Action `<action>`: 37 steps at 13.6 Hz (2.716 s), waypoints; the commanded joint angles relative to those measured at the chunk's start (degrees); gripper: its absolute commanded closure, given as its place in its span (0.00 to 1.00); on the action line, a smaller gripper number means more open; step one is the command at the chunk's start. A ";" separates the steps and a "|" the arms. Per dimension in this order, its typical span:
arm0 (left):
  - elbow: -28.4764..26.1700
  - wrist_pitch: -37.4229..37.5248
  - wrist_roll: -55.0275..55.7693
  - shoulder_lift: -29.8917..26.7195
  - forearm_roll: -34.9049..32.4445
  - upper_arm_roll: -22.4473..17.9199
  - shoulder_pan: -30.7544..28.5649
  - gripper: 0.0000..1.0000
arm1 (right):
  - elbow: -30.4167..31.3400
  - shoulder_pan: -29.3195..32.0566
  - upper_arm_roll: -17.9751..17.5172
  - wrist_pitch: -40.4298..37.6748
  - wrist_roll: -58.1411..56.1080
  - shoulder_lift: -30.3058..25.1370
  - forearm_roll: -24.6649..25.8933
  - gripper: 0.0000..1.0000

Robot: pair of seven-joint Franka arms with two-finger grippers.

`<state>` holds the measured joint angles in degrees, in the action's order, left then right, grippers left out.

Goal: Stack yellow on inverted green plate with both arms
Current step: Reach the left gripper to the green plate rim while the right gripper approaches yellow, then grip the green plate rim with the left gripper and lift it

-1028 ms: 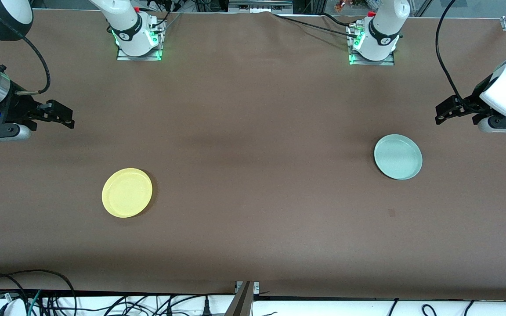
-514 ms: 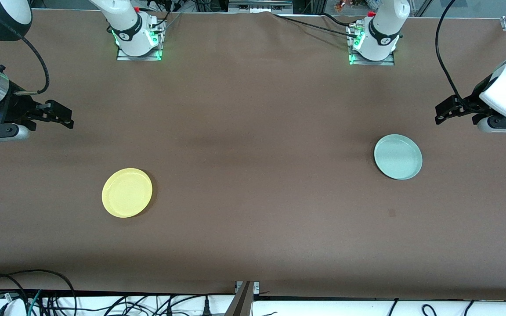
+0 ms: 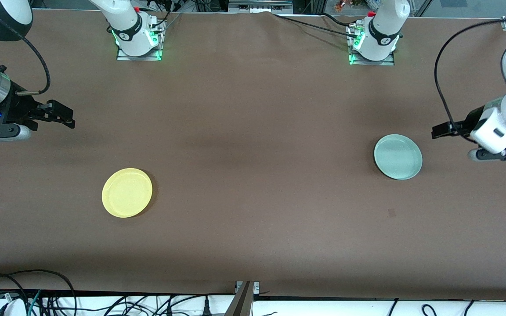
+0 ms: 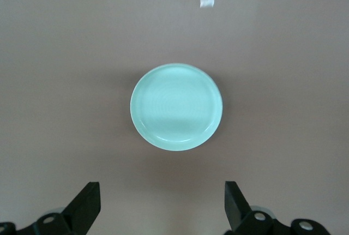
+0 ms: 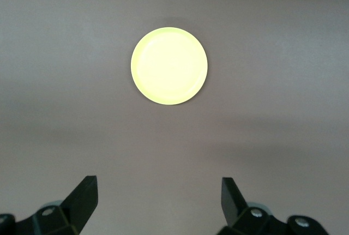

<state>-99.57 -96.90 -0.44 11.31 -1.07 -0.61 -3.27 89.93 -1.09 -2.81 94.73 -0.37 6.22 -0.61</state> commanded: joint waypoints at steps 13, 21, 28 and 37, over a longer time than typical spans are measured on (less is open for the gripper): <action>-22.33 -40.44 -35.24 9.07 -7.02 0.25 -5.59 0.00 | 0.33 -0.05 -0.18 0.63 -0.69 2.13 -1.76 0.00; -22.08 -45.48 -35.50 14.97 -7.10 0.61 -7.63 0.54 | 0.25 0.12 -0.18 3.18 -0.78 4.77 -1.76 0.00; -21.81 -45.57 -35.59 15.76 -7.10 0.61 -7.63 1.00 | 0.25 0.56 0.26 6.42 -2.61 8.97 -2.03 0.00; 1.07 -14.34 -32.96 12.76 -7.28 3.33 -0.70 1.00 | -0.11 3.90 0.70 27.14 -11.76 28.39 -3.35 0.00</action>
<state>-109.19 -122.93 -35.02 23.24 -6.90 2.76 -7.16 90.81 2.20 -1.91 117.71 -10.29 31.17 -3.96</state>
